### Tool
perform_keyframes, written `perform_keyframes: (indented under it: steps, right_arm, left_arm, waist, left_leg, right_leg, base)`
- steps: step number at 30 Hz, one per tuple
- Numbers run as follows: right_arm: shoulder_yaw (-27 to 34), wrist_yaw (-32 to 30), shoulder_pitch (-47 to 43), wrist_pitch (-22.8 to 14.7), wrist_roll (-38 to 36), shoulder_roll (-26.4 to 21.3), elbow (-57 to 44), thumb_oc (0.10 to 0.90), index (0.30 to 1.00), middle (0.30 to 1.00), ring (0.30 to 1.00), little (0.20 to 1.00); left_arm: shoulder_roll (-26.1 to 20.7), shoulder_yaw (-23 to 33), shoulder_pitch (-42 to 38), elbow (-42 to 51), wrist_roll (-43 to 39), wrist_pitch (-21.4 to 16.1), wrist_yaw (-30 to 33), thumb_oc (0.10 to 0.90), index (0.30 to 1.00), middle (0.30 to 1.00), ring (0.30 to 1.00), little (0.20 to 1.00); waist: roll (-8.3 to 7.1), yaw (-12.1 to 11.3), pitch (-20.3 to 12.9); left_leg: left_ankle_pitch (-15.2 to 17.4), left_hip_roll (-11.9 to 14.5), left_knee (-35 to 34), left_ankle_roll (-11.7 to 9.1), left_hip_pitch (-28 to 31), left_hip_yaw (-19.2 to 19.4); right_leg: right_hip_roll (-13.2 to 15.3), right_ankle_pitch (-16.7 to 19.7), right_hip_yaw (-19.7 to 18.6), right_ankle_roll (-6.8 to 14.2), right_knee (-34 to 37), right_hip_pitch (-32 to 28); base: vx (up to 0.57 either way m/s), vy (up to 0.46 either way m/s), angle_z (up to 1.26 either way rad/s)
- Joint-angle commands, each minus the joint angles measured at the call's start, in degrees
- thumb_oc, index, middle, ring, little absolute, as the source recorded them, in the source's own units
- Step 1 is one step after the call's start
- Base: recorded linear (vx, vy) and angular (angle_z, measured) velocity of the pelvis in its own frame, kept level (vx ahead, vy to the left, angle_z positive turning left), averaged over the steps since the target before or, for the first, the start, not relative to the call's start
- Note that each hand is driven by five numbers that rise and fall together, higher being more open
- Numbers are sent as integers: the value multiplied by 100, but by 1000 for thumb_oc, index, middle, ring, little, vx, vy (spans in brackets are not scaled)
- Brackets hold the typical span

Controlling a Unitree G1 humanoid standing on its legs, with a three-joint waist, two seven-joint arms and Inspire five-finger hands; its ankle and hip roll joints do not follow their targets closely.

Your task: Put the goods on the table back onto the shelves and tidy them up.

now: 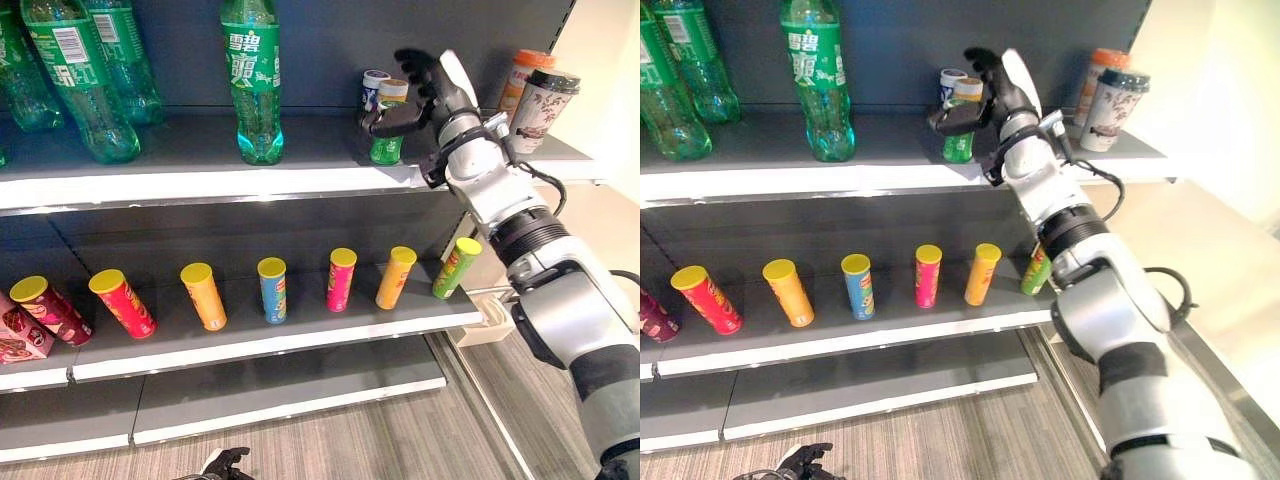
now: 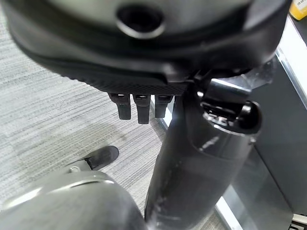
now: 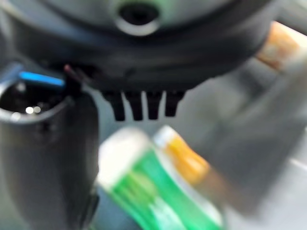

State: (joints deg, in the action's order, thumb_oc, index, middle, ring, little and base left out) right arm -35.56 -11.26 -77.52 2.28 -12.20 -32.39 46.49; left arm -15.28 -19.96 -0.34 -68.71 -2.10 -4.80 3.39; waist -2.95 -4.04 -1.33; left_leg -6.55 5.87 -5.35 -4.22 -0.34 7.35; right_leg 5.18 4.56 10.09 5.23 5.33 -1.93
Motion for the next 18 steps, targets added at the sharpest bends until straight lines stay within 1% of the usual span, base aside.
perform_keyframes:
  steps: [1, 3, 4, 5, 6, 7, 9, 10, 11, 12, 13, 14, 15, 16, 17, 18]
  right_arm:
    - [210, -553, -934, -480, 265, -472, -224, 800, 900, 900, 900, 900]
    - [316, -632, -861, -497, 336, -595, -610, 800, 900, 900, 900, 900]
    - [459, -689, -738, -519, 428, -696, -1049, 800, 900, 900, 900, 900]
    - [480, -689, -713, -504, 436, -703, -1078, 800, 900, 900, 900, 900]
    - [568, -705, -624, -535, 473, -771, -1350, 800, 900, 900, 900, 900]
    - [779, -738, -335, -568, 566, -910, -1934, 800, 900, 900, 900, 900]
    - [1052, -751, 43, -626, 574, -1082, -2503, 800, 900, 900, 900, 900]
    - [1473, -734, 683, -764, 561, -1352, -3452, 800, 900, 900, 900, 900]
    - [1598, -683, 923, -862, 545, -1444, -3838, 800, 900, 900, 900, 900]
    - [1644, -673, 982, -843, 552, -1452, -3889, 800, 900, 900, 900, 900]
    - [1783, -647, 1242, -880, 569, -1497, -4228, 800, 900, 900, 900, 900]
    - [2391, -534, 2280, -1097, 620, -1551, -5285, 800, 900, 900, 900, 900]
    - [3084, -239, 3782, -1423, 350, -1305, -6365, 800, 900, 900, 900, 900]
    - [3561, -10, 4799, -1533, 385, -1205, -7060, 800, 900, 900, 900, 900]
    - [3829, 135, 5274, -1676, 360, -1191, -7315, 800, 900, 900, 900, 900]
    - [4356, 572, 6772, -1886, 93, -985, -7962, 800, 900, 900, 900, 900]
  left_arm:
    - [-256, -146, -277, -263, 103, -133, 157, 800, 900, 900, 900, 900]
    - [-245, -102, -313, -261, 98, -124, 179, 800, 900, 900, 900, 900]
    - [-227, -40, -332, -254, 93, -104, 199, 800, 900, 900, 900, 900]
    - [-234, -45, -329, -254, 94, -103, 199, 800, 900, 900, 900, 900]
    - [-213, 2, -340, -242, 99, -94, 206, 800, 900, 900, 900, 900]
    - [-173, 68, -365, -237, 111, -66, 228, 800, 900, 900, 900, 900]
    - [-127, 128, -360, -230, 132, -33, 251, 800, 900, 900, 900, 900]
    - [-52, 219, -355, -243, 167, 2, 308, 800, 900, 900, 900, 900]
    - [-11, 282, -355, -232, 173, 16, 322, 800, 900, 900, 900, 900]
    - [-20, 270, -348, -232, 176, 17, 324, 800, 900, 900, 900, 900]
    - [9, 307, -350, -229, 186, 34, 341, 800, 900, 900, 900, 900]
    - [124, 485, -338, -214, 214, 53, 386, 800, 900, 900, 900, 900]
    - [238, 614, -293, -193, 241, 49, 389, 800, 900, 900, 900, 900]
    - [276, 661, -263, -184, 281, 38, 382, 800, 900, 900, 900, 900]
    - [287, 745, -252, -168, 350, 20, 361, 800, 900, 900, 900, 900]
    - [307, 824, -160, -167, 457, -62, 309, 800, 900, 900, 900, 900]
  waist:
    - [-323, -38, 136]
    - [-299, 28, 131]
    - [-269, 82, 129]
    - [-276, 77, 128]
    - [-254, 108, 130]
    - [-222, 167, 132]
    - [-194, 211, 124]
    - [-168, 272, 130]
    - [-146, 313, 137]
    - [-154, 303, 131]
    - [-143, 328, 128]
    - [-88, 426, 143]
    - [-52, 527, 163]
    - [-46, 579, 144]
    - [-20, 640, 163]
    - [-4, 721, 172]
  left_leg:
    - [813, -143, 35, 55, 334, 23]
    - [825, -134, 35, 57, 356, 56]
    - [832, -132, 35, 62, 373, 78]
    - [833, -132, 35, 62, 376, 80]
    - [839, -130, 35, 67, 386, 98]
    - [857, -121, 35, 73, 414, 130]
    - [871, -124, 35, 77, 434, 157]
    - [885, -123, 35, 82, 457, 188]
    - [891, -119, 35, 84, 466, 208]
    - [892, -117, 35, 84, 469, 208]
    - [901, -114, 35, 84, 480, 219]
    - [920, -101, 35, 88, 504, 266]
    - [931, -90, 35, 93, 523, 312]
    - [935, -77, 35, 96, 521, 340]
    - [941, -65, 35, 96, 530, 370]
    - [937, -40, 35, 80, 539, 420]
  right_leg:
    - [147, -430, -99, 212, -264, -368]
    - [150, -431, -122, 210, -275, -361]
    - [146, -436, -145, 206, -280, -359]
    - [146, -437, -147, 206, -281, -361]
    - [146, -442, -158, 205, -287, -361]
    - [150, -449, -187, 204, -297, -355]
    - [152, -459, -194, 203, -304, -354]
    - [153, -474, -221, 197, -313, -354]
    - [153, -479, -237, 198, -311, -348]
    - [151, -479, -237, 197, -312, -350]
    - [152, -479, -243, 200, -311, -347]
    - [154, -481, -267, 211, -304, -347]
    - [152, -474, -292, 223, -301, -328]
    - [148, -472, -302, 232, -296, -307]
    - [144, -481, -312, 240, -288, -301]
    - [141, -475, -337, 257, -280, -258]
  base:
    - [-5, -1, -7]
    - [-14, -2, -11]
    - [-10, 0, -11]
    - [-10, 2, -9]
    - [-13, 5, -10]
    - [-18, 8, -7]
    - [-20, 7, -22]
    - [-25, 5, -16]
    - [-24, 2, 3]
    - [-7, 7, -9]
    - [-10, 9, -15]
    - [-34, 8, -11]
    - [-45, 6, 15]
    - [-41, -3, -5]
    - [-49, -17, -52]
    - [-65, -44, -76]
